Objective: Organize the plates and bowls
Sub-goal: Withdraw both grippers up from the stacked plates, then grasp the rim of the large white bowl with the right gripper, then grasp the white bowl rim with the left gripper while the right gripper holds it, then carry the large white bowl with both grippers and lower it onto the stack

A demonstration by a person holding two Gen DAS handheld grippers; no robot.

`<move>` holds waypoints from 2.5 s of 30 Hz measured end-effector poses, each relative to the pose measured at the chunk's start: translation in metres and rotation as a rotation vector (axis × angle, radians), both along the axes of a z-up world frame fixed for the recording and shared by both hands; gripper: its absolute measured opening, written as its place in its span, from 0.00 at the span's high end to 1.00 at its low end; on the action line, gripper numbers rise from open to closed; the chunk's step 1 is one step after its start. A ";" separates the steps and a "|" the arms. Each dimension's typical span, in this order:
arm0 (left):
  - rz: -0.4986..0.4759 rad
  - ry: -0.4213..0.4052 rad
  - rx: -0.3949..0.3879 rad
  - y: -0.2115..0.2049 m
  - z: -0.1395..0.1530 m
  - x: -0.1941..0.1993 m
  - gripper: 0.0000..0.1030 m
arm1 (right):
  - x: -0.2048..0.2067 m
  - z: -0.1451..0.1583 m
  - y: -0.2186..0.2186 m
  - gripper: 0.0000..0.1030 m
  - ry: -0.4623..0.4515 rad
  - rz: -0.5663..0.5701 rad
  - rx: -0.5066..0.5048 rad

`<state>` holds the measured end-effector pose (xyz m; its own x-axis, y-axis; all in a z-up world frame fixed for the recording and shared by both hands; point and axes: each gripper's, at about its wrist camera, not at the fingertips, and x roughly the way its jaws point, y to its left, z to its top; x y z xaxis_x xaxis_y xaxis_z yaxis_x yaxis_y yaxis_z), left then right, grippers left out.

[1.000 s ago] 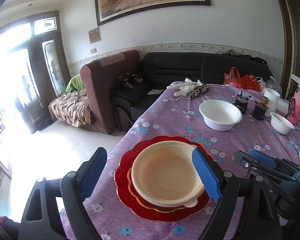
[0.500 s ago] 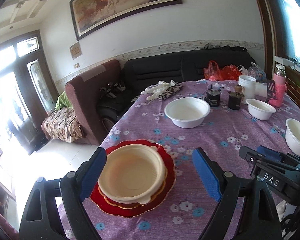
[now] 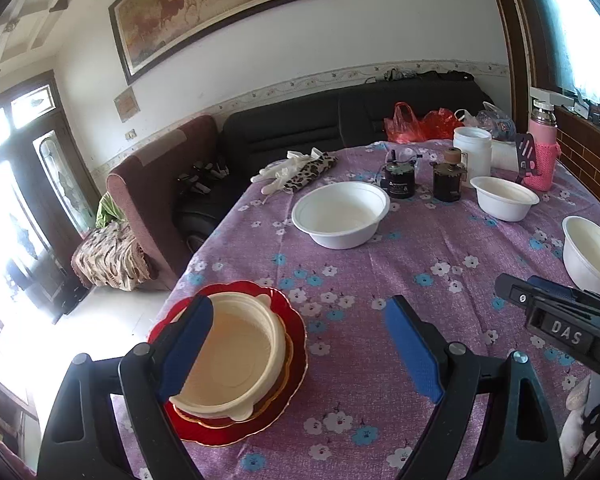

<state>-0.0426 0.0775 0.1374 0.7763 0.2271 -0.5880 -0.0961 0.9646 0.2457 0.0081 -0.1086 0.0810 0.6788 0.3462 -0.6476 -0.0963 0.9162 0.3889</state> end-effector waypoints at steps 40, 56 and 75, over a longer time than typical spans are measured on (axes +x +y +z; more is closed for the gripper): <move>-0.184 0.240 -0.399 -0.047 -0.066 0.041 0.15 | 0.020 -0.054 -0.149 0.91 0.132 -0.130 0.121; -0.212 0.299 -0.376 -0.093 -0.092 0.086 0.15 | 0.025 -0.065 -0.098 0.90 0.137 0.037 0.072; -0.223 0.303 -0.372 -0.093 -0.092 0.077 0.86 | 0.006 -0.051 -0.082 0.90 0.077 0.015 -0.061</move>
<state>0.0348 -0.0160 0.0453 0.5650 -0.1911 -0.8026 0.1434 0.9807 -0.1326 0.0137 -0.1909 0.0303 0.6214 0.3147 -0.7175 -0.0828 0.9370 0.3393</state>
